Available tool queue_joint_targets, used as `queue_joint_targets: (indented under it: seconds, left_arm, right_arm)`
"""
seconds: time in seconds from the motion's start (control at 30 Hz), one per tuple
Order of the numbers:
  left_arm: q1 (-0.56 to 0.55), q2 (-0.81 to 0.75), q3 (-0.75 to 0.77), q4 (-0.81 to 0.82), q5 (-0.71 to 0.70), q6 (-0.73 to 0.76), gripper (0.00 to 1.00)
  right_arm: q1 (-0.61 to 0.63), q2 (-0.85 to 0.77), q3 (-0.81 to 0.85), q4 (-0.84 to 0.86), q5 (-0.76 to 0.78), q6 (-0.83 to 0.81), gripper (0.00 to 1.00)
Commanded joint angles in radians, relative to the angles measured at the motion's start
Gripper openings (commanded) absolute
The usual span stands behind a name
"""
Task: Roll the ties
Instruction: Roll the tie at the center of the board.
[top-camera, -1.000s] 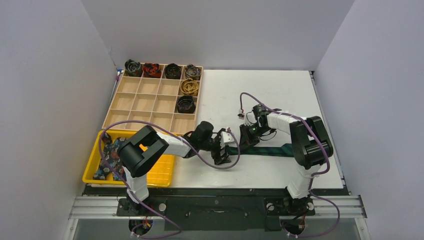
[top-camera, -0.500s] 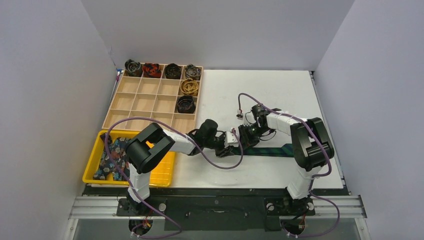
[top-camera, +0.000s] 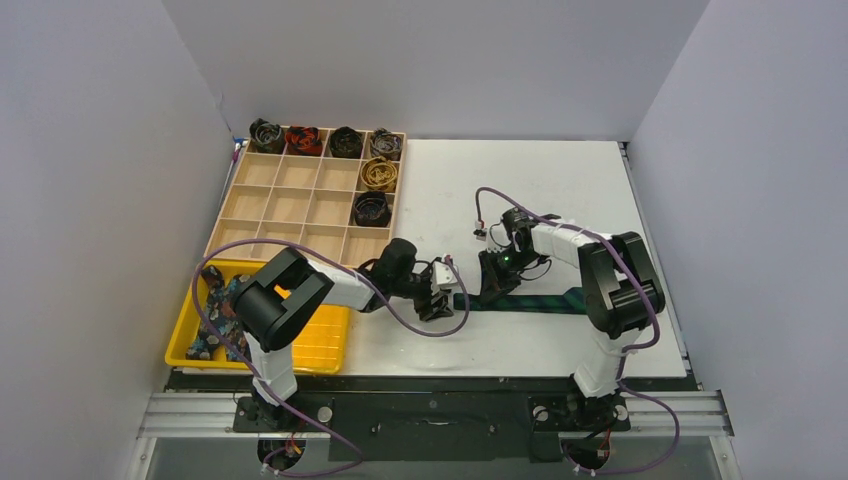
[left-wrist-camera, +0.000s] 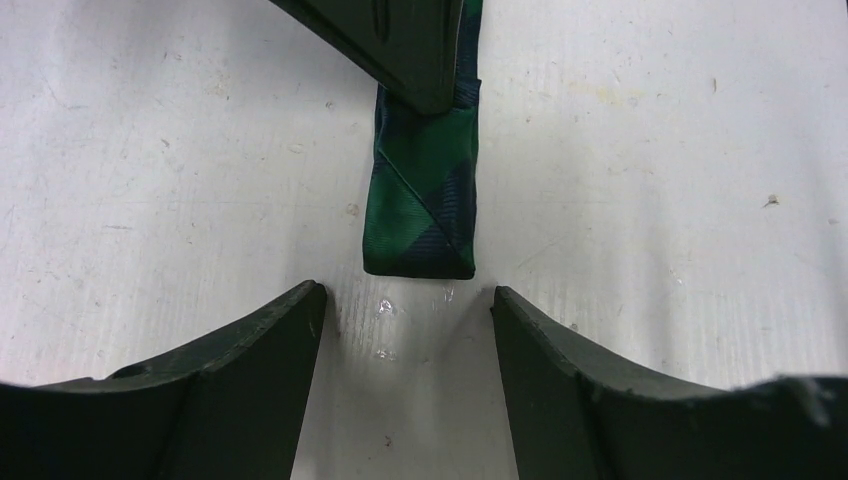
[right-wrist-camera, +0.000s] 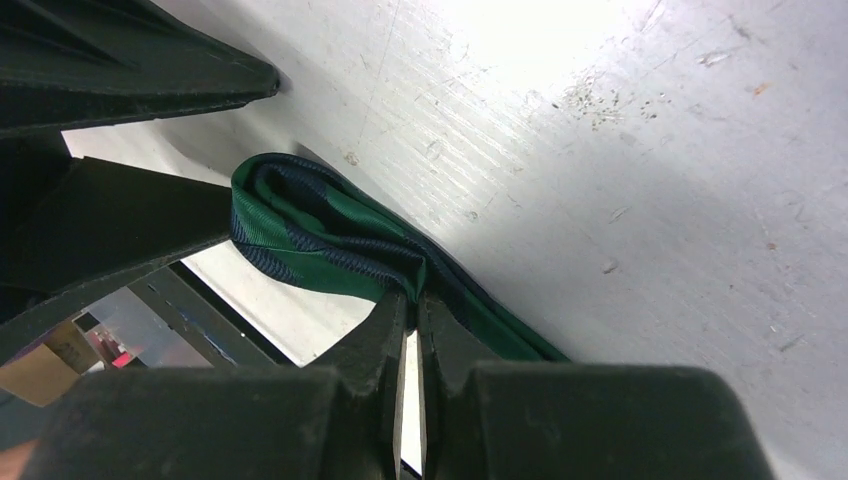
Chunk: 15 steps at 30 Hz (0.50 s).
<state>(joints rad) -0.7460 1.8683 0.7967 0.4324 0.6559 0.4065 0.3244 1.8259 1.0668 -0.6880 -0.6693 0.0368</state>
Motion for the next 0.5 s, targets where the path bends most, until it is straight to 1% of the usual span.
queue_joint_targets:
  seconds: [0.0, 0.27, 0.3, 0.43, 0.47]
  left_arm:
    - [-0.003, 0.0, -0.04, -0.083, -0.007, 0.022, 0.6]
    - [-0.019, 0.051, 0.015, -0.024, -0.009, -0.018, 0.6]
    - [-0.019, 0.052, 0.022, -0.027, -0.007, -0.021, 0.58]
    - [-0.024, 0.022, 0.038, -0.045, 0.048, -0.022, 0.45]
    - [-0.028, 0.007, 0.04, -0.047, 0.065, -0.027, 0.44]
  right_arm:
    - [0.002, 0.041, 0.017, 0.01, 0.094, -0.02, 0.0]
    - [0.009, 0.052, 0.017, 0.003, 0.105, -0.027, 0.0]
    - [0.01, 0.054, 0.018, 0.002, 0.107, -0.028, 0.0]
    - [0.013, 0.063, 0.021, -0.003, 0.118, -0.029, 0.0]
    - [0.013, 0.064, 0.022, -0.004, 0.119, -0.029, 0.0]
